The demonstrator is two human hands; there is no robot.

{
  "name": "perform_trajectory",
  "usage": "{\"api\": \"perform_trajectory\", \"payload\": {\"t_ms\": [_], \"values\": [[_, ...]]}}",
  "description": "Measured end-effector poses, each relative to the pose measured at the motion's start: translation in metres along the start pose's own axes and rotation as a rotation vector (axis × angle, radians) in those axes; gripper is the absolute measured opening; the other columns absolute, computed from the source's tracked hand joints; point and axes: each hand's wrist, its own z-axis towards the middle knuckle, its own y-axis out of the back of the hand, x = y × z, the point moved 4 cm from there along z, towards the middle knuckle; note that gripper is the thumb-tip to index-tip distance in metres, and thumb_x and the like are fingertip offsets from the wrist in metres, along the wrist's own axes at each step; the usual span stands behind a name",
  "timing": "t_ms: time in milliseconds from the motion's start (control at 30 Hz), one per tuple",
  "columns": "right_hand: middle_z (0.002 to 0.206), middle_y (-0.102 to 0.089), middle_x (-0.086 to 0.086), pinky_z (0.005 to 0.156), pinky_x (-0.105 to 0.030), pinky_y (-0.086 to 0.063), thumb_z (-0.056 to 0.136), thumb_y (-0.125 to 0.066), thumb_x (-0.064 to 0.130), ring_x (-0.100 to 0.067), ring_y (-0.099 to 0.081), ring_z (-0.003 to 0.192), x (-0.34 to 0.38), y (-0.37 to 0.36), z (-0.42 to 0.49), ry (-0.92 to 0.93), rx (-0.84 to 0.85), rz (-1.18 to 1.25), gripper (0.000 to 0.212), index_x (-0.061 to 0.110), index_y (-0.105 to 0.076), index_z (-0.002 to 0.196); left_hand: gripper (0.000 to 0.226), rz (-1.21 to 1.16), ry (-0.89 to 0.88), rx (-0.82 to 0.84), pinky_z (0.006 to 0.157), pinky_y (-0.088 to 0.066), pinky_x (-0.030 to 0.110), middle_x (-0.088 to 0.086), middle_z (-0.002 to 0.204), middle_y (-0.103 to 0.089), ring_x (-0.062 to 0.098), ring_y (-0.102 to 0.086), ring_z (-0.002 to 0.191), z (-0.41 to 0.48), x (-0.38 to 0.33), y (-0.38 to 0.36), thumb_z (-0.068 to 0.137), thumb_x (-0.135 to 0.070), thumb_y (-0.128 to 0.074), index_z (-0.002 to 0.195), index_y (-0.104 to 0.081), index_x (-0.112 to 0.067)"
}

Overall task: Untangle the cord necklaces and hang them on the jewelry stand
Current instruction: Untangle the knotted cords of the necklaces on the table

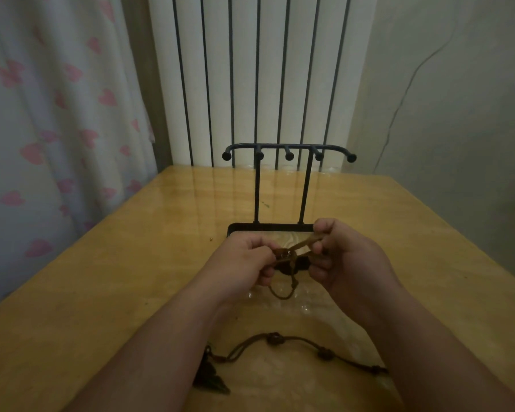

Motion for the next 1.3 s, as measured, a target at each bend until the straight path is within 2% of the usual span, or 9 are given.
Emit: {"api": "perform_trajectory", "payload": {"t_ms": [67,167,233,300,533,767,900,1133,1300], "values": [[0.063,-0.044,-0.001,0.049,-0.027,-0.027,0.071,-0.049,0.003,-0.013,-0.035,0.053,0.003,0.0,-0.003,0.023,0.0,-0.181,0.019,0.011,-0.059,0.086,0.029,-0.016,0.011,-0.02,0.069,-0.052,0.032,0.001,0.071,-0.064,0.017,-0.059,0.071,-0.001,-0.001,0.0,0.091,-0.007,-0.054,0.074,-0.071,-0.023],[0.074,-0.064,-0.004,0.052,-0.023,-0.041,0.084,-0.063,0.008,-0.009,-0.056,0.058,0.008,-0.001,-0.007,0.123,-0.025,-0.603,0.012,0.017,-0.068,0.09,0.024,-0.035,0.018,-0.056,0.075,-0.053,0.037,0.004,0.077,-0.064,0.022,-0.062,0.079,-0.002,-0.002,0.001,0.091,-0.01,-0.054,0.077,-0.07,-0.02],[0.079,-0.071,-0.002,0.063,-0.031,-0.053,0.085,-0.068,0.022,-0.011,-0.065,0.07,0.01,-0.002,-0.008,0.197,-0.061,-0.818,0.003,0.024,-0.07,0.085,0.021,-0.078,0.029,-0.065,0.076,-0.054,0.037,0.006,0.085,-0.067,0.024,-0.065,0.088,-0.002,-0.002,0.001,0.091,-0.009,-0.054,0.081,-0.07,-0.017],[0.08,-0.071,0.001,0.073,-0.037,-0.055,0.088,-0.065,0.027,-0.015,-0.066,0.078,0.009,-0.003,-0.008,0.237,-0.079,-0.914,0.007,0.024,-0.069,0.083,0.017,-0.152,0.057,-0.058,0.076,-0.054,0.035,0.009,0.094,-0.07,0.024,-0.069,0.092,-0.001,-0.002,-0.001,0.092,-0.008,-0.053,0.091,-0.069,-0.013],[0.07,-0.061,0.004,0.06,-0.03,-0.036,0.097,-0.05,0.014,-0.017,-0.042,0.063,0.006,-0.004,-0.008,0.099,0.038,-0.417,0.015,0.013,-0.06,0.086,0.014,-0.324,0.11,-0.002,0.077,-0.06,0.04,0.015,0.098,-0.074,0.027,-0.075,0.087,-0.003,-0.002,-0.003,0.095,-0.006,-0.052,0.104,-0.062,-0.007],[0.074,-0.063,-0.002,0.058,-0.028,-0.034,0.097,-0.049,0.013,-0.014,-0.042,0.061,0.007,-0.002,-0.003,0.09,0.028,-0.178,0.014,0.013,-0.059,0.088,0.009,-0.456,0.073,0.0,0.06,-0.056,0.03,0.015,0.086,-0.074,0.024,-0.073,0.073,-0.003,-0.004,0.004,0.095,-0.001,-0.054,0.098,-0.061,-0.006],[0.072,-0.06,-0.001,0.056,-0.028,-0.031,0.098,-0.047,0.014,-0.012,-0.04,0.058,0.009,0.003,0.001,0.11,-0.048,0.048,0.011,0.014,-0.056,0.091,0.021,-0.381,0.055,-0.011,0.063,-0.053,0.028,0.008,0.087,-0.075,0.017,-0.07,0.073,0.0,-0.001,0.004,0.092,0.005,-0.054,0.1,-0.067,-0.009],[0.077,-0.061,-0.001,0.058,-0.027,-0.039,0.096,-0.054,0.013,-0.012,-0.044,0.061,0.012,0.009,-0.001,0.173,-0.181,-0.047,0.007,0.013,-0.061,0.096,0.029,-0.248,-0.053,0.006,0.079,-0.056,0.032,0.006,0.086,-0.075,0.02,-0.072,0.087,-0.006,-0.008,0.005,0.087,0.008,-0.06,0.081,-0.076,-0.015],[0.076,-0.057,-0.001,0.061,-0.03,-0.044,0.094,-0.058,0.017,-0.015,-0.047,0.065,0.012,0.01,-0.004,0.199,-0.238,-0.211,0.009,0.012,-0.065,0.098,0.02,-0.14,-0.154,-0.074,0.085,-0.057,0.038,0.001,0.086,-0.076,0.016,-0.074,0.085,-0.01,-0.017,0.013,0.078,-0.005,-0.076,0.074,-0.077,-0.025]]}}
